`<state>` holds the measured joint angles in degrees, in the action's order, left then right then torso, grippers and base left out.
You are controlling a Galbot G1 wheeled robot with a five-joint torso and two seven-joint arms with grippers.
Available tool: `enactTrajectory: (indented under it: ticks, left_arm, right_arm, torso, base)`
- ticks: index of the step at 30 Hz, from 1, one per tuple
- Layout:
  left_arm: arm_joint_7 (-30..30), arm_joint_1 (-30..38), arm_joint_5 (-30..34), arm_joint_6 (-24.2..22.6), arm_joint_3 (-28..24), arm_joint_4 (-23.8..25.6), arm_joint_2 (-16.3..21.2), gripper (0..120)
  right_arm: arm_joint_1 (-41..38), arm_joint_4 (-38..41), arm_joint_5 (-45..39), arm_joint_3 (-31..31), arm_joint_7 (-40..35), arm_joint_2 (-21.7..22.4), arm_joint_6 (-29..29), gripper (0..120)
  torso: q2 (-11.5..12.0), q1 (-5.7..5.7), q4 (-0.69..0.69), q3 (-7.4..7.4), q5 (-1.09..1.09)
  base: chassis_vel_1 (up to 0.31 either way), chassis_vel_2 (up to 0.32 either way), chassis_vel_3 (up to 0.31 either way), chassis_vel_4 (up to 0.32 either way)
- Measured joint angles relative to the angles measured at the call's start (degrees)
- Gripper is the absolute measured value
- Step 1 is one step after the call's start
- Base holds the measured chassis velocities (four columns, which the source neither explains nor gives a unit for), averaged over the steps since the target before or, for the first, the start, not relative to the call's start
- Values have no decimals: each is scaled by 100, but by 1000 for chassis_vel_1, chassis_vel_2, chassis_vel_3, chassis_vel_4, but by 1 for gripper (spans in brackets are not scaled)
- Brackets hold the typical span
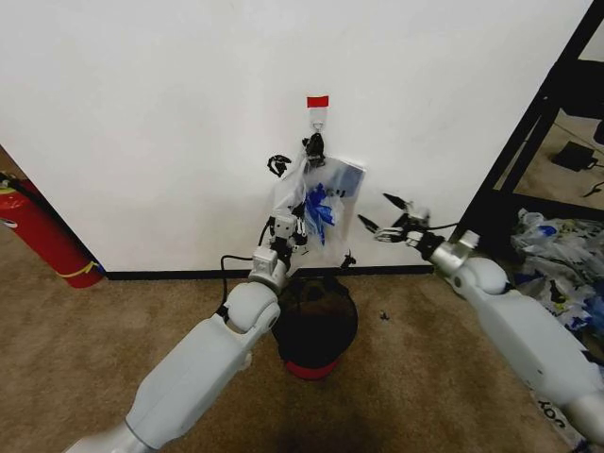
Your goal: Pick up the garbage bag from the wall and place it over the trash bin.
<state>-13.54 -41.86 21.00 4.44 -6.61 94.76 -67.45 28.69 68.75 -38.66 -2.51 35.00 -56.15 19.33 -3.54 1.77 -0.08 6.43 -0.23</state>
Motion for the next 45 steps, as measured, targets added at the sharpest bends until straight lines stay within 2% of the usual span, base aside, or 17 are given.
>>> enactTrajectory:
  ticks: [4, 10, 16, 18, 20, 22, 26, 29, 31, 36, 39, 41, 45]
  left_arm:
    - [44, -126, -93, 44, 95, 40, 48, 0]
    - [24, -225, -110, 20, 205, 169, 56, 0]
    - [-7, -273, -110, -30, 257, 248, 73, 0]
    - [-30, -275, -114, -49, 267, 248, 72, 0]
    - [-66, -275, -120, -70, 275, 249, 68, 0]
    - [-85, -275, -121, -82, 275, 254, 66, 0]
    - [-151, -298, -141, -135, 277, 303, 56, 0]
    - [-176, -319, -161, -154, 276, 329, 47, 0]
    - [-180, -322, -165, -156, 275, 331, 45, 0]
    - [-203, -328, -206, -163, 266, 332, 38, 0]
    - [-206, -331, -211, -167, 264, 333, 33, 0]
    - [-215, -344, -222, -172, 263, 350, 33, 0]
    - [-220, -366, -233, -172, 271, 366, 47, 0]
  right_arm:
    - [-487, -669, 785, -221, 16, -406, 264, 100]
    - [-878, -1246, 1423, -222, 391, -715, 600, 100]
    - [-754, -1103, 1789, -191, 767, -817, 931, 100]
    - [-599, -977, 2248, -151, 653, -857, 1107, 100]
    - [-476, -943, 2908, -130, 187, -898, 1263, 100]
    - [-429, -929, 3143, -131, -58, -907, 1287, 100]
    - [-244, -809, 3700, -189, -1136, -917, 1209, 86]
    - [-178, -777, 3805, -225, -1619, -920, 1208, 72]
    - [-167, -767, 3810, -228, -1707, -926, 1230, 69]
    - [-95, -607, 3776, -272, -2013, -949, 1269, 47]
    - [-91, -600, 3771, -293, -2020, -948, 1260, 43]
    - [-75, -591, 3744, -303, -2067, -950, 1224, 29]
    - [-53, -525, 3604, -305, -2214, -935, 1143, 18]
  torso:
    - [0, 0, 2, 0, 0]
    - [0, 0, 0, 0, -1]
    - [0, 0, 0, 0, -1]
    - [0, 0, 0, 0, 1]
    - [0, 0, 0, 0, 1]
    - [0, 0, 0, 0, 0]
    - [0, 0, -1, -1, 0]
    - [0, 0, 0, 0, 1]
    - [0, 0, 0, 0, 0]
    - [0, -1, 1, -1, 0]
    - [0, 0, 1, -1, 0]
    - [0, 0, 0, -1, 0]
    - [0, 0, 1, 0, 1]
  base:
    - [0, 0, 0, 0]
    - [0, 0, 0, 0]
    - [0, 0, 0, 0]
    - [0, 0, 0, 0]
    - [0, 0, 0, 0]
    - [0, 0, 0, 0]
    - [0, 0, 0, 0]
    - [0, 0, 0, 0]
    - [0, 0, 0, 0]
    - [0, 0, 0, 0]
    - [0, 0, 0, 0]
    - [0, 0, 0, 0]
    - [0, 0, 0, 0]
